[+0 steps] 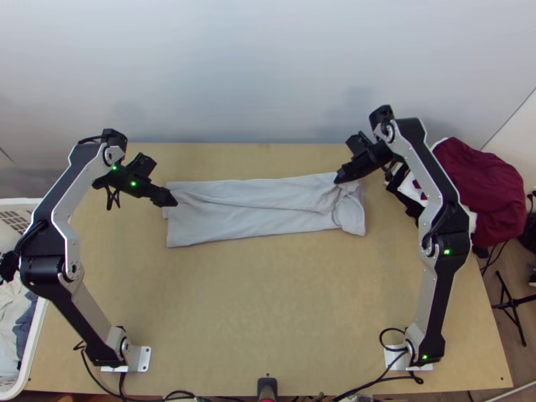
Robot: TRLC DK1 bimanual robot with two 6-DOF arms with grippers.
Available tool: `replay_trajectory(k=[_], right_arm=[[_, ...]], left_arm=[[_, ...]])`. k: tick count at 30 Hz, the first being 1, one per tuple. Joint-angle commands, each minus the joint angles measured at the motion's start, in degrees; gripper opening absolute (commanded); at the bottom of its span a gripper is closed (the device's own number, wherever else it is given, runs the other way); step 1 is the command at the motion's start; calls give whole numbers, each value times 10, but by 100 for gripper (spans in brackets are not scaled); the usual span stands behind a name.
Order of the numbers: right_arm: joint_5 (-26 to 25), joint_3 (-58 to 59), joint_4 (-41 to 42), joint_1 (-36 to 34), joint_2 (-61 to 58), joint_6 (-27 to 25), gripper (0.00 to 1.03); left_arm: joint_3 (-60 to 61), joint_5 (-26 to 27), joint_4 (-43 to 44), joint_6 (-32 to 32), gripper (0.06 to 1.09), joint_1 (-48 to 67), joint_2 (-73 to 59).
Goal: Fold the t-shirt
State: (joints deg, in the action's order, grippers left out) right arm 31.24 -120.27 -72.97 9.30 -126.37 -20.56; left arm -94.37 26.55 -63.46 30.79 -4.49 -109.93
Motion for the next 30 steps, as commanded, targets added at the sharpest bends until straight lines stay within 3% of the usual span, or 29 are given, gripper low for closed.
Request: replay_trajectory(k=[1,8,18,30], right_arm=[[31,64,33,-6,-26,-2,3],[32,87,76,-8,-45,0,3],[29,82,95,1,-59,0,3],[29,82,99,0,-71,0,3]], left_arm=[[22,1,15,-20,103,-3,6],[30,-2,39,-42,103,-10,-4],[29,-72,48,-60,103,-46,-9],[35,-59,49,-87,101,-46,-28]])
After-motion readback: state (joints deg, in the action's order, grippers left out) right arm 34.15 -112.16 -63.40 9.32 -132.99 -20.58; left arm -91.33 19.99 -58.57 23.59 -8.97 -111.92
